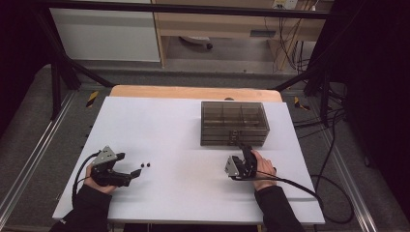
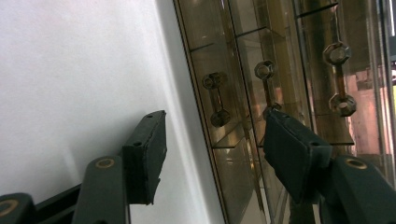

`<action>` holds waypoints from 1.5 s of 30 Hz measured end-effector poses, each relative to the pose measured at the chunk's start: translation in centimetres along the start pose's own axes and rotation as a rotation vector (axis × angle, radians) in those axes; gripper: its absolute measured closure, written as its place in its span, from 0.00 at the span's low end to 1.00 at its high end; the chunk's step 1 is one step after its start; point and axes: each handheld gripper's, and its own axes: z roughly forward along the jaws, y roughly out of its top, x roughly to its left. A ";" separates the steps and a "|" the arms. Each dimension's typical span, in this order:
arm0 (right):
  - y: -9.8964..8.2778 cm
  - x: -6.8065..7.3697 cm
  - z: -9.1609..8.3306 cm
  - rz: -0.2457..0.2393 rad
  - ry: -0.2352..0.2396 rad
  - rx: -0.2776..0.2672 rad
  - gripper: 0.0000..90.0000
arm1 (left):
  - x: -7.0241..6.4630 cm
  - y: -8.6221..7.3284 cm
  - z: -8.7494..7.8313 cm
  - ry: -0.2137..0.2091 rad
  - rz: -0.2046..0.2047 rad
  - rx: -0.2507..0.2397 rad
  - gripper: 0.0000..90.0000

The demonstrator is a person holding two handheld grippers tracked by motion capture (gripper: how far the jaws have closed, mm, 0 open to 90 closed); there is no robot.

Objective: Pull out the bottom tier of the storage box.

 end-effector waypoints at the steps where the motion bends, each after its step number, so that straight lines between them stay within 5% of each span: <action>1: 0.0 0.1 0.0 -0.013 -0.010 -0.001 0.48 | 0.0 0.0 0.0 0.000 0.000 0.000 0.05; 10: 0.0 0.5 0.5 -0.053 -0.077 -0.004 0.56 | 0.3 0.0 -0.3 0.006 -0.010 -0.015 0.05; 45: -0.1 2.2 2.6 -0.161 -0.198 0.040 0.82 | 0.2 0.1 -0.3 0.010 -0.007 -0.013 0.05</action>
